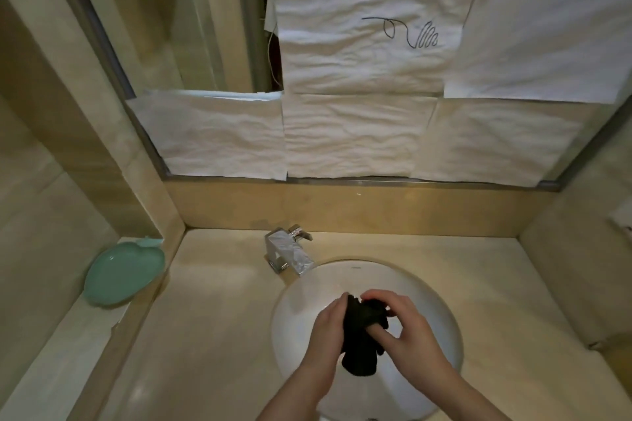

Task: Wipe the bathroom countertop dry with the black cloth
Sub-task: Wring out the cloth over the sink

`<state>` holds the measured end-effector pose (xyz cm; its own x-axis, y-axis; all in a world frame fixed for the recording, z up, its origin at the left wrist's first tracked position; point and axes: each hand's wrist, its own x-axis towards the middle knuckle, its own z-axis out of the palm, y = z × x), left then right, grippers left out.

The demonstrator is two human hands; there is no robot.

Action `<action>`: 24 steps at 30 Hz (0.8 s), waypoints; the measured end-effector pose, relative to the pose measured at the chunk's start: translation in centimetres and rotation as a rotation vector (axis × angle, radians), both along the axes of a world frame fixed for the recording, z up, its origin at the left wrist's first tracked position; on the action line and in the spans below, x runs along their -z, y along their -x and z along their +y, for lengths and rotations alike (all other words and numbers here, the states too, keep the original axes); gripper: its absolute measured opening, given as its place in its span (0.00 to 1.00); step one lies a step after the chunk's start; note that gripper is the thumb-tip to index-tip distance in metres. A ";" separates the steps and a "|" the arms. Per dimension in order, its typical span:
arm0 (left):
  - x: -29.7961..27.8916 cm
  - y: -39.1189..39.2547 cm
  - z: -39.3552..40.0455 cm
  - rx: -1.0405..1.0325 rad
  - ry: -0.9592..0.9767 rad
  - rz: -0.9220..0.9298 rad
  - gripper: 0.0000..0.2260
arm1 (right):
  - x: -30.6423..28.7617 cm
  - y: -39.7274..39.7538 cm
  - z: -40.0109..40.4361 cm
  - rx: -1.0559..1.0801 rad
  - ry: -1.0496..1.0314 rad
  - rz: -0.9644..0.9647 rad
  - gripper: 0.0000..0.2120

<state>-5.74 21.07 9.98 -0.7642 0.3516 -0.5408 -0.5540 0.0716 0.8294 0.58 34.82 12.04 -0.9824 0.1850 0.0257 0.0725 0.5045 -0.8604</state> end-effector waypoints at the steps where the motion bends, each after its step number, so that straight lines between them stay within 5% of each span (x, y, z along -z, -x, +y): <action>1: -0.4 -0.4 0.5 -0.010 -0.029 -0.028 0.20 | 0.2 -0.3 0.6 0.007 0.005 -0.009 0.25; 7: -1.5 -2.3 3.0 0.049 0.042 0.084 0.14 | 0.1 -1.0 3.0 -0.041 -0.162 0.010 0.27; 11: -2.0 -2.4 4.1 -0.015 0.122 0.167 0.15 | 1.0 -2.0 5.0 -0.079 -0.023 -0.101 0.29; 14: -2.6 -2.3 4.6 -0.051 0.076 0.190 0.16 | 1.4 -2.6 6.0 -0.144 0.154 -0.137 0.18; 17: -2.7 -2.4 4.6 -0.063 0.084 0.180 0.13 | 1.1 -2.5 6.5 0.026 0.270 -0.041 0.15; 21: -2.5 -3.2 4.8 -0.034 0.078 -0.102 0.12 | 0.0 -2.2 6.6 0.088 0.273 0.049 0.21; 24: -2.3 -3.5 5.7 -0.094 -0.267 -0.419 0.21 | -0.9 -2.4 5.4 -0.068 0.266 -0.003 0.26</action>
